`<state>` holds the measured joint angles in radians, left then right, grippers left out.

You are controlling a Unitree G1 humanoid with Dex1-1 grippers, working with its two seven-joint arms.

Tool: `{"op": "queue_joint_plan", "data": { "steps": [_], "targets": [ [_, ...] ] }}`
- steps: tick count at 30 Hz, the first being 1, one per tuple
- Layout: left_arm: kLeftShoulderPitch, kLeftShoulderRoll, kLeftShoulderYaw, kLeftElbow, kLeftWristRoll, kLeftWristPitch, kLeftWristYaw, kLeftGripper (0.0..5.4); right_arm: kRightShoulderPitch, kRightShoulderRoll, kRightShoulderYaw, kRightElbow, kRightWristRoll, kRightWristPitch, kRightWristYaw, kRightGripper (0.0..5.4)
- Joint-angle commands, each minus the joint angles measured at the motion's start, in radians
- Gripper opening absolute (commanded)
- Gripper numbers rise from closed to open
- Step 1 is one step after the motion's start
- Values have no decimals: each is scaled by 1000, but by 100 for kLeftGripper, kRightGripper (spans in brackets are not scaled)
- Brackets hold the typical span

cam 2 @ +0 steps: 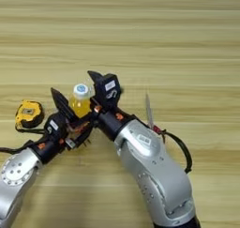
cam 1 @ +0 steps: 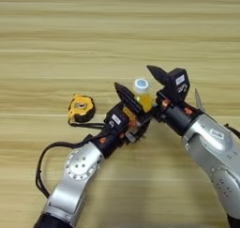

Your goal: Move the objects on the table

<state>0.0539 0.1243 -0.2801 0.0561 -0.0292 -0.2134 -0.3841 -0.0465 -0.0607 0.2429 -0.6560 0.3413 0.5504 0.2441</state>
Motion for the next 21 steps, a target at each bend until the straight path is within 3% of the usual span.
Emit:
{"op": "queue_joint_plan", "data": {
  "steps": [1,8,12,16,21],
  "targets": [
    [-39,-20,26,3,1,-18,27,342,-17,2,-35,-2,6,-27,-12,540],
    [-65,-32,103,10,2,-41,97,342,-30,-36,-121,64,-81,-132,-51,540],
    [-87,-36,176,12,-14,-65,151,342,-35,-32,-236,158,-62,-185,-75,540],
    [-106,-29,240,30,-15,-90,197,341,-37,-33,-294,243,-62,-234,-78,540],
    [-124,-20,296,59,-2,-106,247,341,-47,-43,-352,372,-105,-320,-111,540]
  ]
}}
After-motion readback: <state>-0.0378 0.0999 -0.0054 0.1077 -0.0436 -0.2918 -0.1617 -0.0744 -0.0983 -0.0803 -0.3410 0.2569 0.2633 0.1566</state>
